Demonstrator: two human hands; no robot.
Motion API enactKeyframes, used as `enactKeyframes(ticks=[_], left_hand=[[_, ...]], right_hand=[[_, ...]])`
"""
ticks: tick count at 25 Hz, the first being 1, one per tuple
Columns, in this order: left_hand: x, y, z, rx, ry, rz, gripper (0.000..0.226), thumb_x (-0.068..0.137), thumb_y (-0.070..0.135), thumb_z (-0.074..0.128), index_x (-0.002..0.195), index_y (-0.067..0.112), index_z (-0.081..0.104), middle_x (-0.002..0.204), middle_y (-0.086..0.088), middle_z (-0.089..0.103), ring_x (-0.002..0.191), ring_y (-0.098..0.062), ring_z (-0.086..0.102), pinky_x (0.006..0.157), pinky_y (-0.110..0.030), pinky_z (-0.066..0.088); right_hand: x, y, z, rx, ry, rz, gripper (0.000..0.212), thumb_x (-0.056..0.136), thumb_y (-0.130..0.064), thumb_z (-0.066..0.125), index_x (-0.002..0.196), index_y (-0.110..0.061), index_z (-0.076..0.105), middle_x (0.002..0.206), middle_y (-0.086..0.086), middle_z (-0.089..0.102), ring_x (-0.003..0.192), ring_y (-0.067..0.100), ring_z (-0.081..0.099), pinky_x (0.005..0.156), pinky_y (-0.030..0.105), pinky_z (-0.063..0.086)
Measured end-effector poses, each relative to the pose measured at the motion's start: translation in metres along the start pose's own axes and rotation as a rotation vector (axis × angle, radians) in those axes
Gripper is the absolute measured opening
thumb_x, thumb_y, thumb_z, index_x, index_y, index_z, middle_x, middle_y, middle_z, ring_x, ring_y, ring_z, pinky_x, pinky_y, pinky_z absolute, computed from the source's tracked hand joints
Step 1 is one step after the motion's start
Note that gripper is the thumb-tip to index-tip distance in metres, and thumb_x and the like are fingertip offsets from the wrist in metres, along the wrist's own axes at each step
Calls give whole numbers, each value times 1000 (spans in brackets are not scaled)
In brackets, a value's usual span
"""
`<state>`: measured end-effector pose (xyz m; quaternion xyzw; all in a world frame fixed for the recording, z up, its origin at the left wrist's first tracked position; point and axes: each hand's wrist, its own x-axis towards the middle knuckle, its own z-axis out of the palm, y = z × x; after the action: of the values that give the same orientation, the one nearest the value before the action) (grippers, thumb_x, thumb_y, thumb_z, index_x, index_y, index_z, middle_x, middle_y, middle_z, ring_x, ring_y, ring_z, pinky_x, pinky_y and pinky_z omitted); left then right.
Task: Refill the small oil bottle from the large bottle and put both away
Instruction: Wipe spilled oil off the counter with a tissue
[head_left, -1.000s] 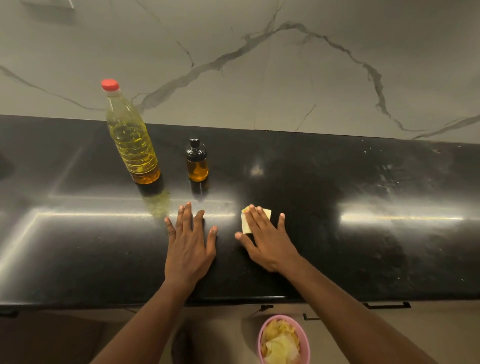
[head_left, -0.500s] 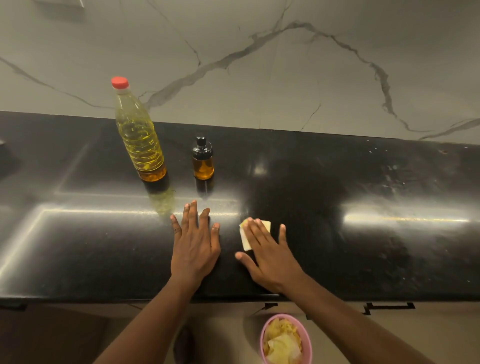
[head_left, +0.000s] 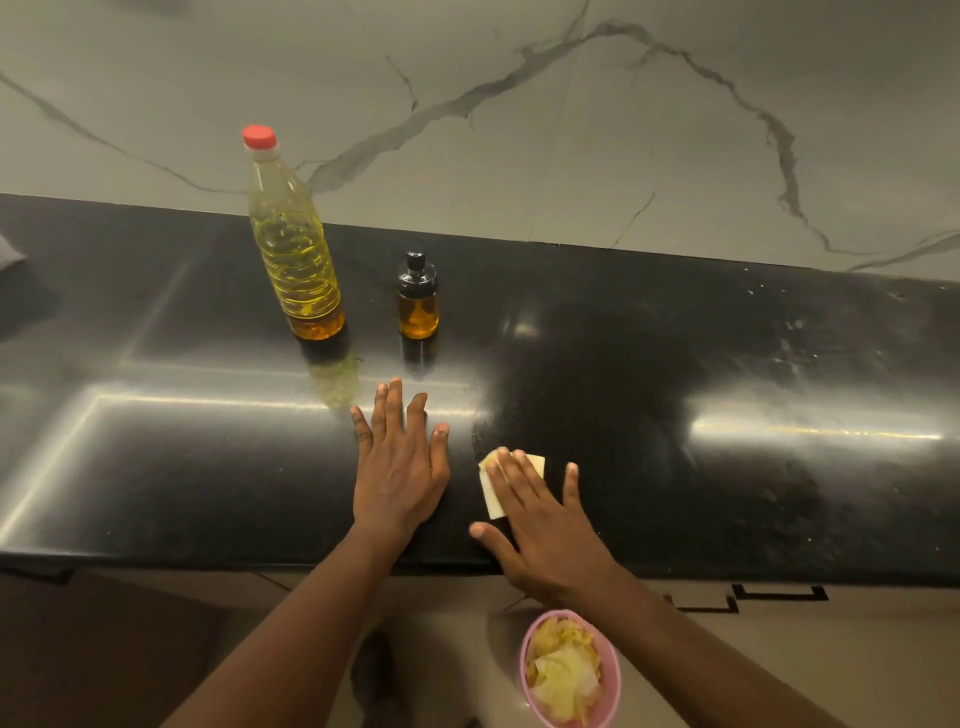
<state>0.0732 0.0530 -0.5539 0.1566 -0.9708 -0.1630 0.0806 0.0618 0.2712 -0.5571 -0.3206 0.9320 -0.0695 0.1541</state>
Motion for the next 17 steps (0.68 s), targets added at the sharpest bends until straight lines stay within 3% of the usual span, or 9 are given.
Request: enactKeyframes(ticks=[5, 8, 11, 13, 17], left_hand=[[2, 1, 2, 0, 5, -4, 64, 107, 52, 20, 161, 18, 26, 173, -14, 5, 161, -28, -7, 127, -55, -11], [0, -2, 1, -23, 10, -14, 61, 107, 48, 23, 160, 17, 28, 173, -13, 7, 161, -28, -4, 128, -57, -7], [-3, -7, 1, -47, 38, -18, 59, 108, 47, 25, 159, 18, 30, 173, -12, 9, 161, -28, -3, 128, -58, -5], [-9, -10, 3, -42, 45, -21, 60, 108, 49, 25, 159, 18, 30, 172, -13, 11, 161, -28, -2, 128, -57, -5], [-16, -7, 5, 12, 60, -21, 59, 108, 50, 25, 158, 19, 31, 172, -14, 14, 161, -29, 1, 128, -59, -3]], right_hand=[[55, 24, -54, -7, -43, 257, 80, 104, -67, 9, 165, -21, -10, 173, -1, -18, 159, 17, -18, 122, 70, -10], [68, -12, -49, 2, -56, 86, 77, 105, -65, 13, 165, -22, -9, 173, -1, -17, 158, 17, -19, 121, 71, -9], [-1, -19, 0, -28, 17, -108, 75, 102, -72, 6, 163, -33, -15, 172, -10, -19, 156, 8, -24, 120, 72, -7], [-31, 1, 8, -45, 29, -50, 75, 100, -73, 3, 162, -36, -18, 171, -14, -22, 155, 4, -26, 121, 71, -6], [14, 10, -29, -102, -4, 149, 81, 102, -70, 11, 165, -24, -11, 173, -4, -18, 158, 16, -19, 121, 71, -7]])
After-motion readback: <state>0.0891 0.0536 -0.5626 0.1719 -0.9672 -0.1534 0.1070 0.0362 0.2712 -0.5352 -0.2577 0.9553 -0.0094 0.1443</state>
